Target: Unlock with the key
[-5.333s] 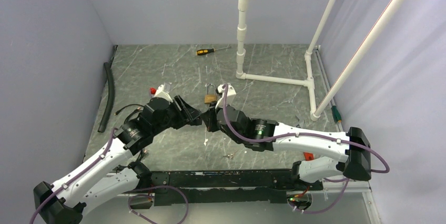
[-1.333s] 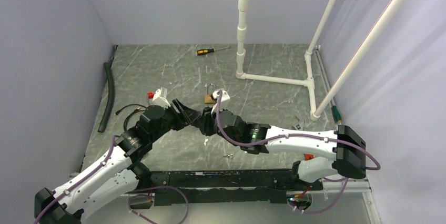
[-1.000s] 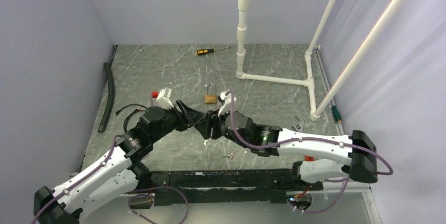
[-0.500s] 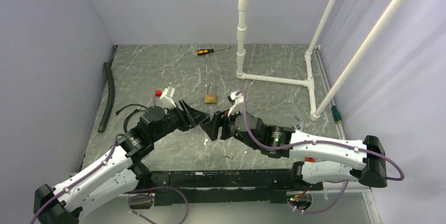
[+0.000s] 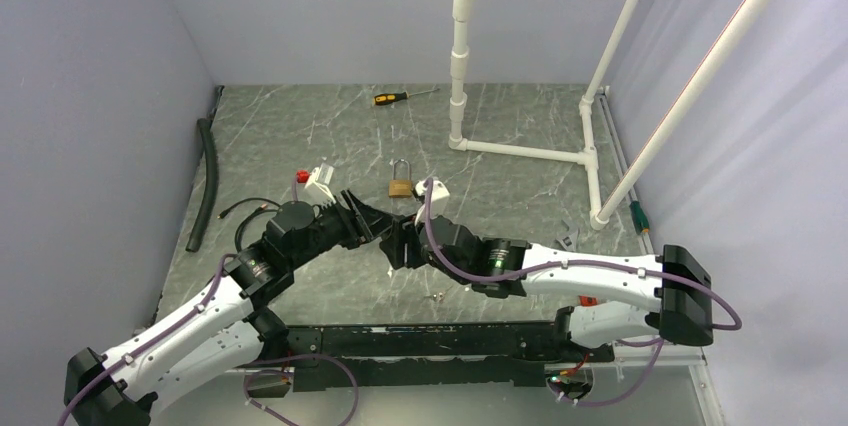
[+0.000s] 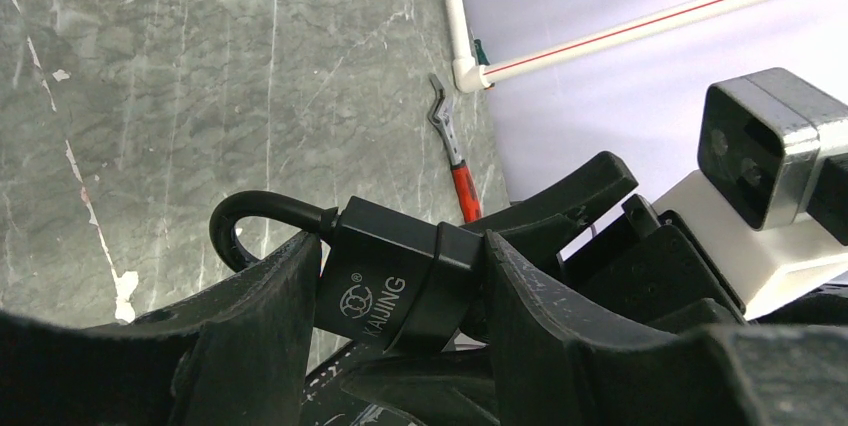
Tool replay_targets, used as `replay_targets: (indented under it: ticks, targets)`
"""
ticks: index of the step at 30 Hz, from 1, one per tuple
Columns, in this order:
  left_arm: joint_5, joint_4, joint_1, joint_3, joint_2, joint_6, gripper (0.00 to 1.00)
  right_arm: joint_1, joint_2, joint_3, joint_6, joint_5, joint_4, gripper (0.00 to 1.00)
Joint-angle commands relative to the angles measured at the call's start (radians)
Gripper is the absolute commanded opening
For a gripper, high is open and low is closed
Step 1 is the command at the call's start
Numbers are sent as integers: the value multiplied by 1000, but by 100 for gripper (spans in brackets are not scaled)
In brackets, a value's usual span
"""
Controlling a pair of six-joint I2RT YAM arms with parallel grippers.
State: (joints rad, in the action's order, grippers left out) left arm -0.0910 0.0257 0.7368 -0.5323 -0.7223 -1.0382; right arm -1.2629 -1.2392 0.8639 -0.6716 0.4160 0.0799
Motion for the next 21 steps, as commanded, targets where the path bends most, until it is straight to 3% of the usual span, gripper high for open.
replay_targets:
  ticks: [1, 9, 16, 18, 20, 21]
  targets:
    - [-17, -128, 5, -39, 21, -27, 0, -1, -21, 66, 19, 64, -76, 54]
    - [-20, -143, 3, -22, 25, -58, 0, -1, -41, 53, 36, 130, -132, 41]
    - [-38, -132, 4, -36, 13, -63, 4, -1, -52, 39, 26, 129, -148, 5]
    - [-37, -127, 4, -30, 25, -56, 26, -1, -46, 32, 22, 127, -148, 0]
    - [-23, -100, 4, -30, 54, -48, 62, -1, -29, 17, 18, 129, -152, 0]
    - [-12, -74, 5, -36, 66, -40, 72, -1, -20, 4, 16, 132, -155, 0]
